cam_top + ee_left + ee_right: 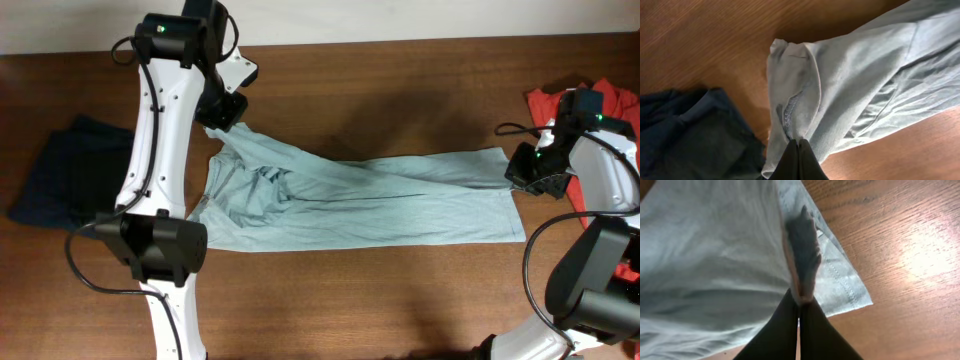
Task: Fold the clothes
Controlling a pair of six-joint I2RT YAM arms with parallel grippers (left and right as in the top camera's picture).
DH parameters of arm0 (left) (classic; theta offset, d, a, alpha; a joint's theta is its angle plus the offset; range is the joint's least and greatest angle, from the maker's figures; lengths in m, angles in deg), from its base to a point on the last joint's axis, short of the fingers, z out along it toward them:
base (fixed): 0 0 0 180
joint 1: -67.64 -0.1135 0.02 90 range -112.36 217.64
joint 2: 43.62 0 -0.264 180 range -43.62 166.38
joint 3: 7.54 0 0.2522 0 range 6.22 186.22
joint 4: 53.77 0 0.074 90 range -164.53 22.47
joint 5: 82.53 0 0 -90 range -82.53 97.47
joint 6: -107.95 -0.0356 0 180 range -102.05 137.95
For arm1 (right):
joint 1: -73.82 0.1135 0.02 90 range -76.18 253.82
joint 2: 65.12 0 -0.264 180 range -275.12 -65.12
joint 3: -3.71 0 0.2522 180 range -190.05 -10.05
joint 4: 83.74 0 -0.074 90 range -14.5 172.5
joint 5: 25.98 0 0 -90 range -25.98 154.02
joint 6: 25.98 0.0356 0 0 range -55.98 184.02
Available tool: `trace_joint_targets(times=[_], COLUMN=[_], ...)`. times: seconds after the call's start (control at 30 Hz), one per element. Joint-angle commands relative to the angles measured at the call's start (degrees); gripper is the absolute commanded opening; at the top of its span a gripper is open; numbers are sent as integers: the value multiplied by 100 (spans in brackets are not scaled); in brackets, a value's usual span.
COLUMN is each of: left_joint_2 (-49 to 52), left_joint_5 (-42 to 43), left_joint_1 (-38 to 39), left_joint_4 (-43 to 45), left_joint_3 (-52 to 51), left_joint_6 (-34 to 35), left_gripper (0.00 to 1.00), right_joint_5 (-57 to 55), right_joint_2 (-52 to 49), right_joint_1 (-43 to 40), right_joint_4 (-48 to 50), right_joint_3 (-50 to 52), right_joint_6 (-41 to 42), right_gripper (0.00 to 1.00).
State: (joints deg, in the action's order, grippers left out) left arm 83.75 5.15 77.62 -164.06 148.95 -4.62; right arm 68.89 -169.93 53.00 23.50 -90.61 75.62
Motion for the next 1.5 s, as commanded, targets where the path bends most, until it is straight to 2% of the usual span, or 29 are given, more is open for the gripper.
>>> trace_joint_targets(times=[0.0, 0.1, 0.3, 0.4, 0.5, 0.8, 0.9, 0.97, 1.03, 1.07, 1.17, 1.4, 1.47], left_joint_2=[-162, -162, -208, -271, -332, -577, -656, -673, -675, -675, -675, -691, -841], left_joint_5=[164, 173, 168, 170, 170, 284, 553, 776, 859, 859, 859, 852, 855], left_joint_1=[13, 13, 13, 13, 13, 13, 13, 13, 13, 13, 13, 9, 9], left_joint_4=[-20, -17, -20, -20, -17, -17, -20, -17, -17, -20, -17, -20, -17], left_joint_3=[66, 66, 66, 66, 66, 66, 66, 66, 66, 61, 57, 57, 57], left_joint_6=[-72, -70, -70, -70, -70, -68, -68, 52, 385, 459, 498, 498, 564], left_gripper=[1, 1, 2, 2, 2, 1, 3, 6, 14, 15, 22, 24, 30], right_joint_5=[-127, -127, -131, -129, -129, -129, -129, -129, -129, -129, -131, -127, -76], right_joint_2=[94, 94, 94, 96, 96, 96, 96, 96, 96, 96, 96, 96, 96], right_joint_1=[-22, -22, -22, -22, -22, -22, -22, -22, -22, -22, -22, -22, -22], right_joint_4=[-17, -35, -166, -236, -323, -428, -448, -448, -448, -448, -446, -446, -452], right_joint_3=[-11, -11, -11, -11, -11, -11, -11, -11, -11, -11, -11, -11, -11], right_joint_6=[-85, -85, -87, -85, -85, -85, -83, -83, -83, -83, -83, -83, -87], right_gripper=[4, 4, 13, 13, 27, 27, 27, 27, 27, 27, 27, 27, 28])
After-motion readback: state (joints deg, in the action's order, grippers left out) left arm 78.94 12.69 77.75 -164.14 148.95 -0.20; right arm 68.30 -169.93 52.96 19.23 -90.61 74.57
